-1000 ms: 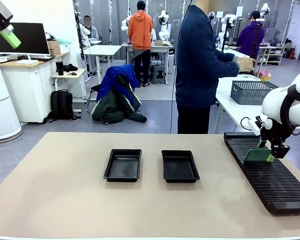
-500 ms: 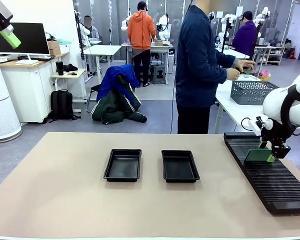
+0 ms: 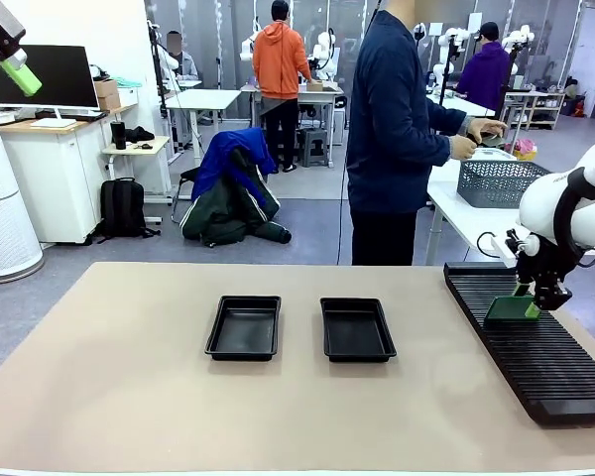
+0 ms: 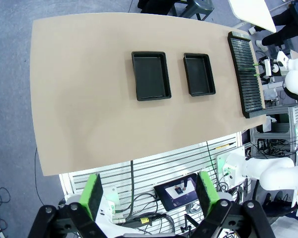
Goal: Inspect and transfer BCBs to ESD trays.
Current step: Pick up the Blank PCB from the PCB Rack and place it in the left ESD tray.
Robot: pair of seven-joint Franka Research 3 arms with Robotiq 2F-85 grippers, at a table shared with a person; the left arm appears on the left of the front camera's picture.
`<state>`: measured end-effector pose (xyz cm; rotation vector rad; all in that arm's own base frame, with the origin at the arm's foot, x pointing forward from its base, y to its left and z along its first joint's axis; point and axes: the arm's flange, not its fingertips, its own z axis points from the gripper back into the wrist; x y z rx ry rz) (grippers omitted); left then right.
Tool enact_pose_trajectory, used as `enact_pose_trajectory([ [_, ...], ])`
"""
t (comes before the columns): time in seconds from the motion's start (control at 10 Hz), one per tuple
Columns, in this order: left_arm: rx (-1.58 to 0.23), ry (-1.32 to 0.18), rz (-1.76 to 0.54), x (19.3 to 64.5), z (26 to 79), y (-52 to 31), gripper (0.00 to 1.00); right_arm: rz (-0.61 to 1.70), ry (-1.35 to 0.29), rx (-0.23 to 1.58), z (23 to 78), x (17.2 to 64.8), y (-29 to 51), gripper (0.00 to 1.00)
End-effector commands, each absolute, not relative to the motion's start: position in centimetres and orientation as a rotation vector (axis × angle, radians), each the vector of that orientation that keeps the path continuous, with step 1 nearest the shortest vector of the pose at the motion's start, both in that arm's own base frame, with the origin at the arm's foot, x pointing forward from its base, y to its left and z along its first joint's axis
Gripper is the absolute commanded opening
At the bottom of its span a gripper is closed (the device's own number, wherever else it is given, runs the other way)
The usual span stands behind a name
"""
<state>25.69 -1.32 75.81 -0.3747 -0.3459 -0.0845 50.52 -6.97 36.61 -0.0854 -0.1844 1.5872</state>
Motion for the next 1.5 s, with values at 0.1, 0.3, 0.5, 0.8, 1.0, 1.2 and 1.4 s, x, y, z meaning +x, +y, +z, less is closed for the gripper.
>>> enact_pose_trajectory([
  [0.1,-0.374,-0.35,-0.081,25.71,75.67,-1.29,1.0,1.58,-0.163,-0.091,36.33,51.38,-7.11,0.39],
  [0.3,-0.374,-0.35,-0.081,25.71,75.67,-1.29,1.0,1.576,-0.159,-0.084,36.41,51.58,-7.39,0.29],
  [0.5,-0.374,-0.35,-0.081,25.71,75.67,-1.29,1.0,1.585,-0.157,-0.078,36.43,51.84,-7.29,0.18],
  [0.8,-0.374,-0.35,-0.081,25.71,75.67,-1.29,1.0,1.592,-0.154,-0.072,36.58,52.12,-7.26,0.11],
  [1.0,-0.374,-0.35,-0.081,25.71,75.67,-1.29,1.0,1.595,-0.14,-0.068,36.65,52.22,-7.31,0.01],
  [1.2,-0.374,-0.35,-0.081,25.71,75.67,-1.29,1.0,1.598,-0.121,-0.053,36.55,52.2,-7.57,0.0],
  [1.4,-0.374,-0.35,-0.081,25.71,75.67,-1.29,1.0,1.59,-0.17,-0.073,36.63,51.88,-7.14,0.0],
])
